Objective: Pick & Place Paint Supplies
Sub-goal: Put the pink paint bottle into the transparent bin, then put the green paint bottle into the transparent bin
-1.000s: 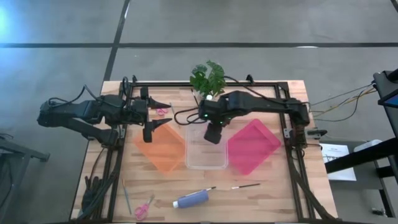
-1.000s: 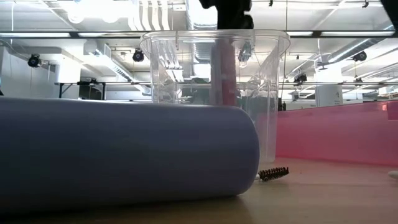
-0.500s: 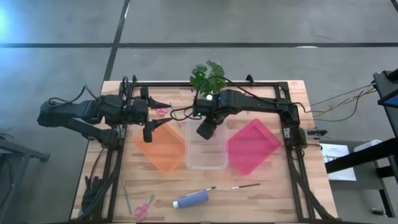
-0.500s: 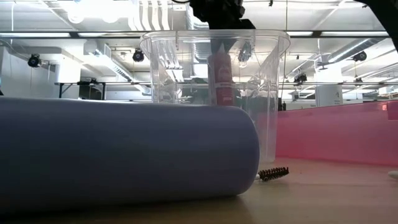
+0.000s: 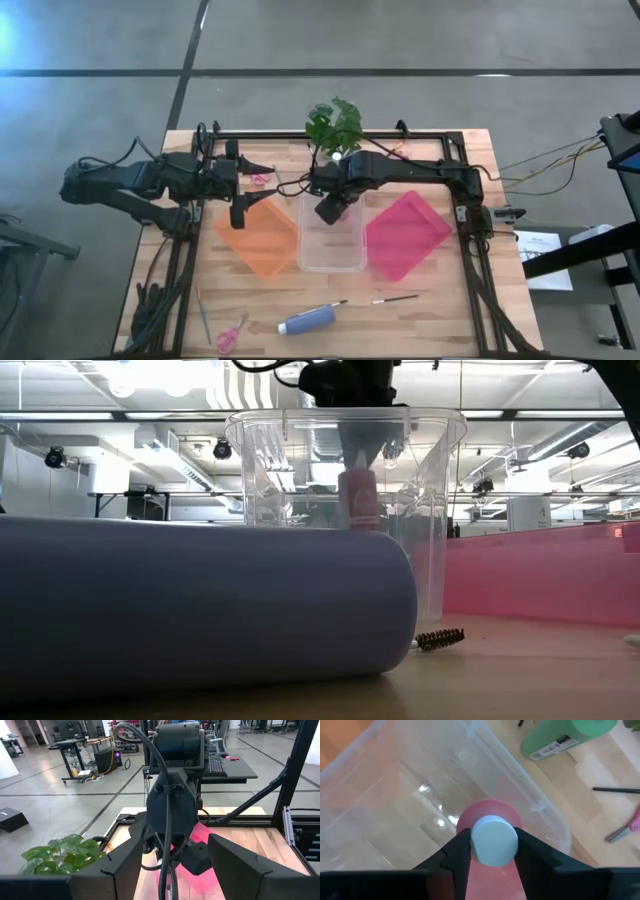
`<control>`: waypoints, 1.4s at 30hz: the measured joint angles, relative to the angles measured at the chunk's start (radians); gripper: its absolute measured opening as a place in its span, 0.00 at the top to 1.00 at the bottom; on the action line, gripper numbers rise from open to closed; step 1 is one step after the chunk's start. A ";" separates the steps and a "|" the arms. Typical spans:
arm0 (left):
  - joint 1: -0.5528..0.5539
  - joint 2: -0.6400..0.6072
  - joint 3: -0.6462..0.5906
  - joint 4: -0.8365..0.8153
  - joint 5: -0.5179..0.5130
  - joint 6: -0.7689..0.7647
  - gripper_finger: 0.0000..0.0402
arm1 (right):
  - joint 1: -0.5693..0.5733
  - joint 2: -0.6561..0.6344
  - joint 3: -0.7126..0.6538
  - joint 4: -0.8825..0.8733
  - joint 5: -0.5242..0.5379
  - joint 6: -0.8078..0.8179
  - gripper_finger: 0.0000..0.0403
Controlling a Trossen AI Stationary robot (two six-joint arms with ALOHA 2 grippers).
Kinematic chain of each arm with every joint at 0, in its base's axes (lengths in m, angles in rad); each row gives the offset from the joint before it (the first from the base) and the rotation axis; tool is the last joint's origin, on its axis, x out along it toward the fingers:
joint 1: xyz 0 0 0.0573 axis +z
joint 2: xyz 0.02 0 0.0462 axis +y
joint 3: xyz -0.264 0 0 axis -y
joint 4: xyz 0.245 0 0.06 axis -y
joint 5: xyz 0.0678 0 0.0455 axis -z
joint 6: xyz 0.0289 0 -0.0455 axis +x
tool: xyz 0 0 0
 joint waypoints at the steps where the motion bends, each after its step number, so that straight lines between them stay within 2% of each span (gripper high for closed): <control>1: 0.000 0.000 0.000 0.000 0.000 0.000 0.42 | 0.000 0.000 -0.008 0.006 0.000 0.000 0.71; 5: 0.000 0.000 0.000 -0.001 0.000 0.000 0.42 | 0.000 0.000 -0.036 0.020 0.000 0.012 0.72; 10: 0.000 0.000 0.000 -0.011 0.000 0.000 0.42 | 0.007 0.000 -0.059 0.035 0.000 0.035 0.63; 13: 0.000 0.000 0.000 -0.018 0.000 0.000 0.42 | 0.012 -0.003 -0.077 0.041 0.001 0.049 0.61; 21: -0.001 0.000 0.000 -0.018 0.000 0.000 0.42 | 0.024 -0.007 -0.098 0.064 0.004 0.036 0.69; 24: -0.001 0.000 0.000 -0.018 0.000 0.000 0.42 | 0.034 -0.022 -0.098 0.066 0.022 0.033 0.69; 34: -0.001 0.000 0.000 -0.017 0.000 0.000 0.42 | 0.033 -0.093 -0.120 0.061 0.079 0.042 0.48; 42: -0.001 0.000 0.000 -0.015 0.000 -0.018 0.42 | 0.036 -0.162 -0.186 0.062 0.114 0.065 0.46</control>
